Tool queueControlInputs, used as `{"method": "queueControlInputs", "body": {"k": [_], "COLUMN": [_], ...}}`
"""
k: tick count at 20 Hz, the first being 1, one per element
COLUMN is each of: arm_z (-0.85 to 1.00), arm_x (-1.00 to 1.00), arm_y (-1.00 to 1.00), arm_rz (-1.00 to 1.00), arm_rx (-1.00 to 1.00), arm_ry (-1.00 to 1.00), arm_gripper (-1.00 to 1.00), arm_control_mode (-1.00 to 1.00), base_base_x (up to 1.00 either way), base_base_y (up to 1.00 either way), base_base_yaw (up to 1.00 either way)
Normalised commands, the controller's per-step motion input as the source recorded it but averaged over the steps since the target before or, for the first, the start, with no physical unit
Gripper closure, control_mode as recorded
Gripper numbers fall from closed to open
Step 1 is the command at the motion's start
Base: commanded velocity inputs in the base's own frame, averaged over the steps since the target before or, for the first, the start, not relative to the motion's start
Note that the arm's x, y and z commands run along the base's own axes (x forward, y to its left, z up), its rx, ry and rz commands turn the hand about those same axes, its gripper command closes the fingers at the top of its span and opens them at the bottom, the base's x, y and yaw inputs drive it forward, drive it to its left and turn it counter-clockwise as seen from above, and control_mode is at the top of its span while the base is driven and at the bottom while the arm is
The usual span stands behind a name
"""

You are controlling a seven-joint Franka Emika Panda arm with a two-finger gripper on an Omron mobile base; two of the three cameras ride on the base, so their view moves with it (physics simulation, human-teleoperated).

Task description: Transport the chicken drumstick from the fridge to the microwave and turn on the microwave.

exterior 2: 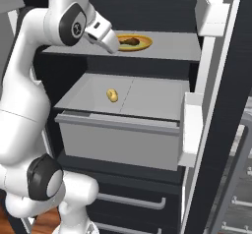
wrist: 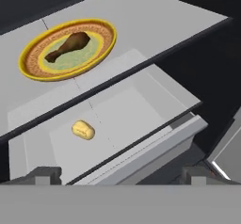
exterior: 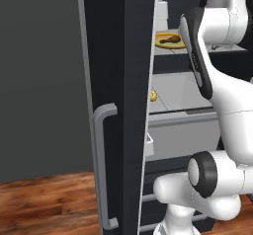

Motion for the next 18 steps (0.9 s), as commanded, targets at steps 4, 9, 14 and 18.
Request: {"method": "queueControlInputs", "body": {"k": [4, 9, 14, 18], "arm_z": [0.0, 0.0, 0.0, 0.0], "arm_x": [0.28, 0.31, 0.42, 0.47], "arm_y": [0.03, 0.0, 0.0, 0.0], "arm_rz": [-0.06, -0.05, -0.01, 0.0], "arm_rx": [0.0, 0.0, 0.0, 0.0], "arm_ry": [-0.1, -0.05, -0.01, 0.0], "arm_gripper": [-1.0, -1.0, -1.0, -1.0], "arm_control_mode": [-1.0, -1.0, -1.0, -1.0], "base_base_x": [0.0, 0.0, 0.0, 0.0], "base_base_y": [0.0, 0.0, 0.0, 0.0], "base_base_yaw": [0.0, 0.0, 0.0, 0.0]}}
